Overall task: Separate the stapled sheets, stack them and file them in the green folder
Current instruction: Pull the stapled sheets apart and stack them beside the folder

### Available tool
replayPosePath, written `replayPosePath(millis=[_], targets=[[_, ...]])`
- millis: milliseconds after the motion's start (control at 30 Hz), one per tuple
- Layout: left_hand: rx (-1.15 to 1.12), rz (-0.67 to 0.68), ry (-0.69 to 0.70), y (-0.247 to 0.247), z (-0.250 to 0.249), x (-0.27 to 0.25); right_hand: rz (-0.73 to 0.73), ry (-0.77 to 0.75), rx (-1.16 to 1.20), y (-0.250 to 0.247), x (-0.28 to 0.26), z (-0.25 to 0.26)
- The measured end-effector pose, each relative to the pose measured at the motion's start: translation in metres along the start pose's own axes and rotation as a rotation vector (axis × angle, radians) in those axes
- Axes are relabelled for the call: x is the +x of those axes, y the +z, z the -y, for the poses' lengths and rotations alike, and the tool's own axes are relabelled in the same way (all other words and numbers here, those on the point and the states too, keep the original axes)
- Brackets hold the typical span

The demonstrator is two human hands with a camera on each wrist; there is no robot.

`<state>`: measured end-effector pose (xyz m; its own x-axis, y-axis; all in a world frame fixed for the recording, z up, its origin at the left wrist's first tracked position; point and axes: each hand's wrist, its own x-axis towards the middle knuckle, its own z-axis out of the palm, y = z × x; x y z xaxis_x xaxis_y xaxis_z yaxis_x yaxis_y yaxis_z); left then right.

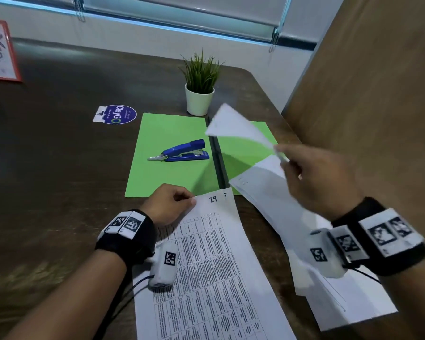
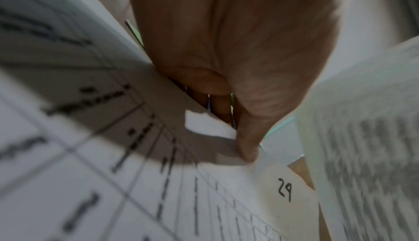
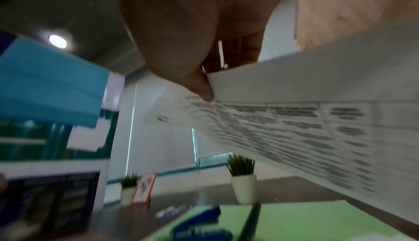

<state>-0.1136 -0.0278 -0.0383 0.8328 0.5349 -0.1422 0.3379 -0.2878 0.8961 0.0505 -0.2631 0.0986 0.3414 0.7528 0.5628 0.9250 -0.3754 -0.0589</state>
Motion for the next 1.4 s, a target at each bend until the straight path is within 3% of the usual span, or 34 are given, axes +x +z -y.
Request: replayPosePath(millis=[133,200,267,667,733,800,933,1400], targets=[[0.016,-0.001,-0.002,-0.001,0.0,0.001,0.598,0.225,-0.168,0.051,-0.02,-0.003],[0.017,0.0,-0.004,0.0,-0.001,0.0,0.774,0.352,-0.157,0.068,-0.03,-0.008],[0.017,0.004,-0.003,0.0,-0.001,0.0,0.839,0.445,-0.118,0.078,-0.039,-0.015],[-0.001,0.015,-0.007,0.0,0.0,0.0,0.777,0.479,-0.128,0.081,-0.046,-0.027],[-0.013,0.013,-0.004,0.0,-0.001,-0.001,0.614,0.482,0.029,0.08,-0.048,-0.014],[-0.046,-0.004,-0.005,0.001,-0.001,-0.001,0.473,0.521,0.366,0.082,-0.052,0.001],[-0.015,-0.021,-0.005,0.002,-0.001,-0.001,0.494,0.614,0.874,0.097,-0.069,0.028],[-0.018,-0.035,0.023,0.004,-0.003,-0.003,0.511,0.6,0.959,0.118,-0.089,0.024]])
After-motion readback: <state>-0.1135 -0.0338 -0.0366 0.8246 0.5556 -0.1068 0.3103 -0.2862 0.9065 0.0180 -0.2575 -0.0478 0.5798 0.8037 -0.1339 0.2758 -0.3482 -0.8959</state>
